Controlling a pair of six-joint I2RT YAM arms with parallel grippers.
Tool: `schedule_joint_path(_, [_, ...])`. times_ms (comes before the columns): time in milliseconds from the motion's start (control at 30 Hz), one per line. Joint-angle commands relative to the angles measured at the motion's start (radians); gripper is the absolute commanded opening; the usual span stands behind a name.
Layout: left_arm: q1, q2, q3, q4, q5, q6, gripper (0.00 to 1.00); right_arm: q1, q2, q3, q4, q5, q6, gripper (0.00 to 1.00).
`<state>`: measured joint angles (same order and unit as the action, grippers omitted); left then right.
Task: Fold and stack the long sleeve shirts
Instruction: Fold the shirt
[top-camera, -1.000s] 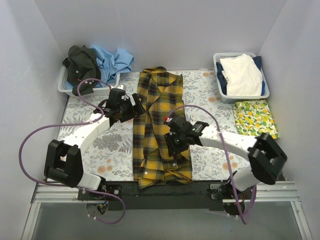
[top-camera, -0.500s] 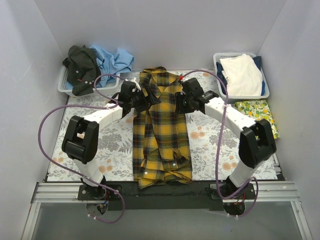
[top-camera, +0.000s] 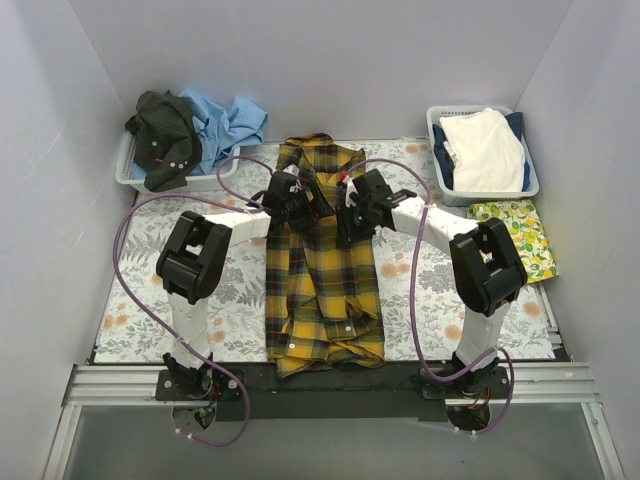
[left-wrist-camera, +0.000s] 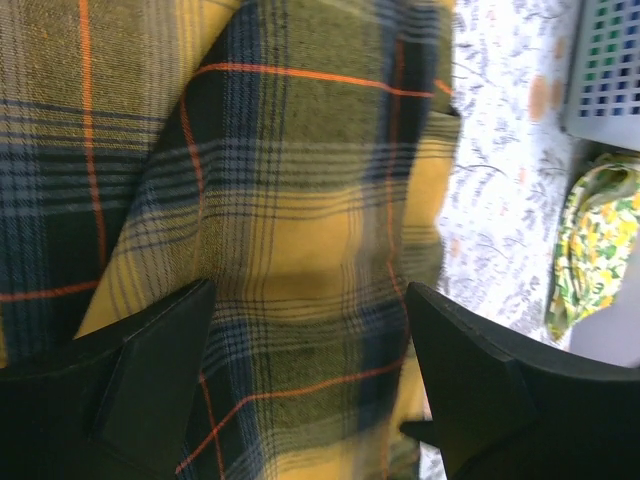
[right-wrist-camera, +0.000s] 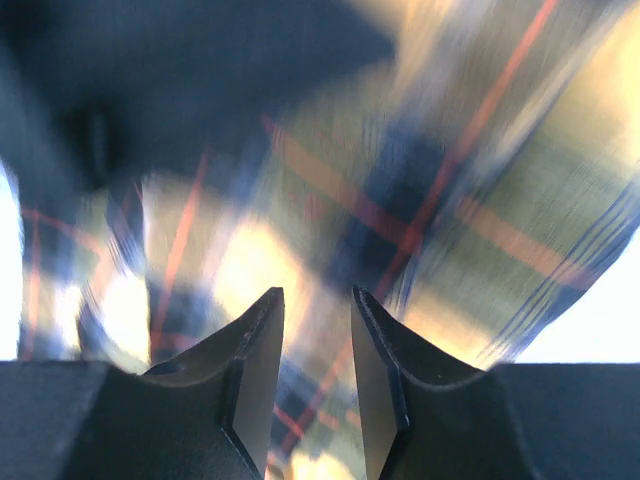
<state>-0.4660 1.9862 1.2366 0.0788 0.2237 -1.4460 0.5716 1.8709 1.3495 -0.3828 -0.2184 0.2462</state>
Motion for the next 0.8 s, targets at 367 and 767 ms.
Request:
schedule_joint_path(367, [0.006, 0.076, 0.034, -0.060, -0.080, 0.039, 0.77, 0.092, -0.352, -0.450, -0.034, -0.265, -0.061, 0.37])
schedule_joint_path(767, [0.006, 0.105, 0.073, -0.057, -0.084, 0.030, 0.77, 0.146, -0.384, -0.602, -0.076, -0.277, -0.028, 0.34])
